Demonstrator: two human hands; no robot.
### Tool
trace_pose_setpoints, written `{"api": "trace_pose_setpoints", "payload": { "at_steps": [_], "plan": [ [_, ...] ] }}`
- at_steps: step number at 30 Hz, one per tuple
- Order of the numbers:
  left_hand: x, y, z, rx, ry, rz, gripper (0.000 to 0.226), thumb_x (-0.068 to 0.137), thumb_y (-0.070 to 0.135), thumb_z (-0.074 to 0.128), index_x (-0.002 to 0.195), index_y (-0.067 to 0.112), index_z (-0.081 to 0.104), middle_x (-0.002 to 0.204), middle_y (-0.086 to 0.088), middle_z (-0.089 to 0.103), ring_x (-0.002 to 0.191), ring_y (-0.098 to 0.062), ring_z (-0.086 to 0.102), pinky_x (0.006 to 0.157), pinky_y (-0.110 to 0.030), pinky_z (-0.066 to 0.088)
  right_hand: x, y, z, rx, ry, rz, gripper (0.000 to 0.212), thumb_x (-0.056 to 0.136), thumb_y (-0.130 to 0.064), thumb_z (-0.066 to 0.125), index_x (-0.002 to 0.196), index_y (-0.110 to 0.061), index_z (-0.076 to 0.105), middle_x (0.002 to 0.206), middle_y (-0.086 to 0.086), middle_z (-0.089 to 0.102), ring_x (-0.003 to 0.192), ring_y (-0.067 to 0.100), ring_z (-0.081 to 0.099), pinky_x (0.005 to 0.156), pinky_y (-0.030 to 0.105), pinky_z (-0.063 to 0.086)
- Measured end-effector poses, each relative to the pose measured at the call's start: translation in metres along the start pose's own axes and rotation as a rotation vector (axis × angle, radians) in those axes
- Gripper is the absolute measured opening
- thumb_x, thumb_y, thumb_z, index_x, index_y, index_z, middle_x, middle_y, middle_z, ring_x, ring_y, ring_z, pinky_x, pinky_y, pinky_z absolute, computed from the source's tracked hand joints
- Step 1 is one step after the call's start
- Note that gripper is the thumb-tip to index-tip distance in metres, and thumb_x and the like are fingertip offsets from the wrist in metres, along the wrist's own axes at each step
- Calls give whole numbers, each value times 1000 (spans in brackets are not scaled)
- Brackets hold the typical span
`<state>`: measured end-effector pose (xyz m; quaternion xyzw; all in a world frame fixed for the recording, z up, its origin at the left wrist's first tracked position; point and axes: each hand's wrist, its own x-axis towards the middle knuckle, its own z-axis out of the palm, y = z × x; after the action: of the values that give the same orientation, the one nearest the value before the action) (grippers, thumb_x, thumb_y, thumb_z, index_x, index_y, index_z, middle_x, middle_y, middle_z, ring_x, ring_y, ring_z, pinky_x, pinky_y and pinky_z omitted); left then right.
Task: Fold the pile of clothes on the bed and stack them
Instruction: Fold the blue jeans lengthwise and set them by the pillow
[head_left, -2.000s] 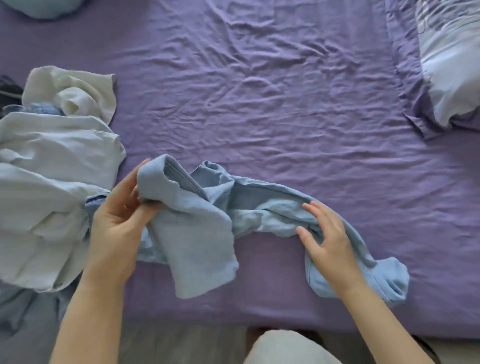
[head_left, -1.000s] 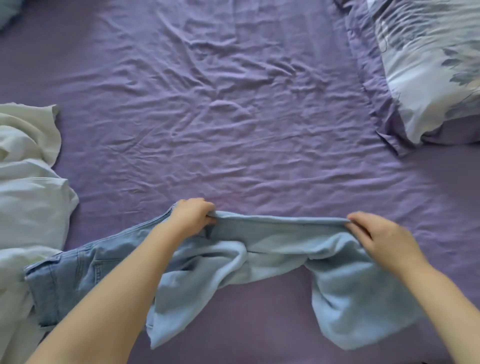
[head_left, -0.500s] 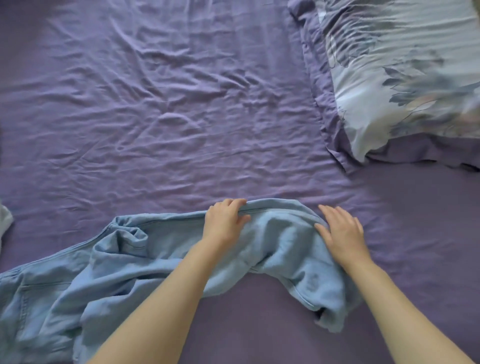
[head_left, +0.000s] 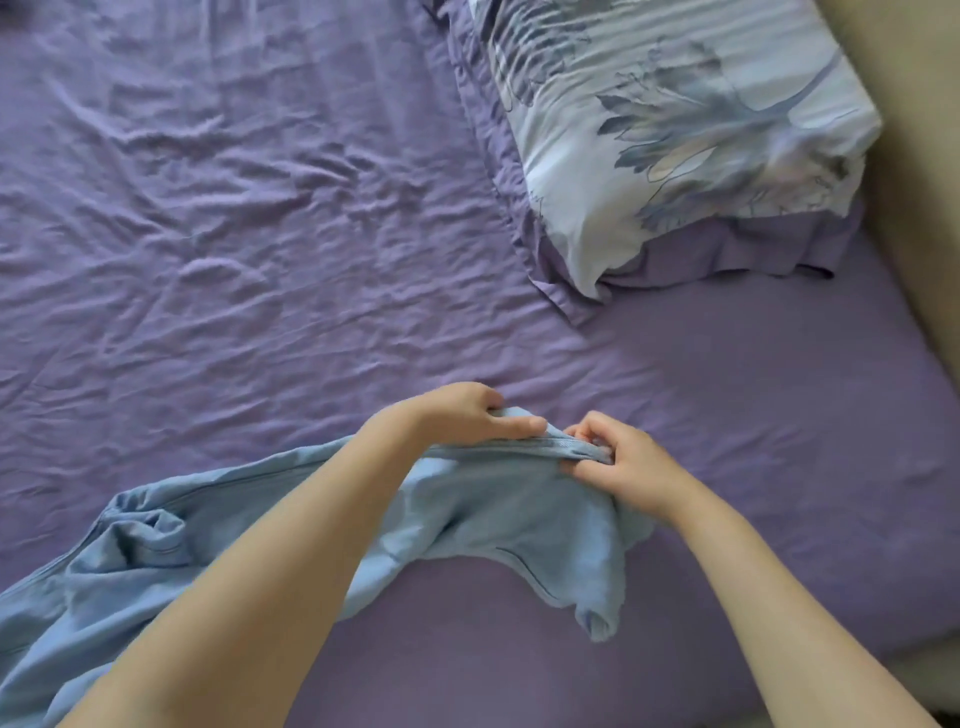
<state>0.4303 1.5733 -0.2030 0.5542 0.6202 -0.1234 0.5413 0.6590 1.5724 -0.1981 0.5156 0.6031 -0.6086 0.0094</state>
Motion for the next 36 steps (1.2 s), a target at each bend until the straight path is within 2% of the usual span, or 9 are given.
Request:
{"api": "trace_pose_setpoints", "payload": {
  "at_steps": [4,7,10,13,16,19,24,28,36],
  "plan": [
    [2,22,-6,-116,-146,157,26,71,53,77,82,35,62,74,21,61,64,6,55,62,-16,40,-8,-8,-25,-111,-102,23,27,70,-39,79,82,-31,56,75,-20,62,66,-1,51,62,13,41],
    [6,38,-8,-127,-205,228,16,75,43,78,84,41,65,70,27,62,62,10,55,57,-5,39,-20,-11,-49,-297,-228,91,25,69,-38,77,90,-37,63,81,-17,64,72,1,55,69,21,44],
    [8,43,-13,-268,-175,253,11,83,30,74,83,39,68,66,22,60,58,4,51,54,-7,38,-31,-14,-73,-326,-251,76,10,75,-29,72,75,-28,62,64,-11,54,60,5,44,55,19,34],
    [15,45,-15,-465,78,211,19,91,15,64,82,31,70,74,8,68,69,-8,56,68,-21,46,-22,-17,-91,-304,105,-72,17,73,-18,70,71,-29,58,66,-14,54,66,7,47,60,20,37],
    [31,51,-11,-442,423,62,17,94,13,58,86,22,69,85,-4,68,80,-20,60,87,-39,52,2,-13,-92,-425,526,-174,25,76,-7,67,99,-17,64,100,0,59,95,23,50,85,37,40],
    [40,61,1,-240,430,-40,21,95,27,55,110,17,66,109,-5,67,102,-23,60,88,-32,47,11,11,-87,-290,547,-15,47,82,-8,68,127,-9,54,130,11,51,119,29,46,101,35,34],
    [53,66,17,93,449,-143,41,95,35,54,133,20,50,131,-7,52,123,-29,45,98,-41,39,-7,60,-60,-281,534,252,57,87,-21,67,136,-2,44,135,19,50,122,36,45,101,39,32],
    [56,64,22,236,504,-179,25,95,30,53,117,19,60,121,-6,59,114,-30,45,87,-37,37,-17,73,-28,-431,660,390,48,90,-39,59,126,-7,54,119,16,59,110,36,52,88,42,38],
    [56,62,22,-84,606,-188,17,95,24,50,106,18,61,108,-8,65,106,-30,52,80,-36,37,-23,72,-18,-160,855,295,28,98,-34,45,88,-8,42,88,15,58,86,41,56,73,44,38]
  ]
}}
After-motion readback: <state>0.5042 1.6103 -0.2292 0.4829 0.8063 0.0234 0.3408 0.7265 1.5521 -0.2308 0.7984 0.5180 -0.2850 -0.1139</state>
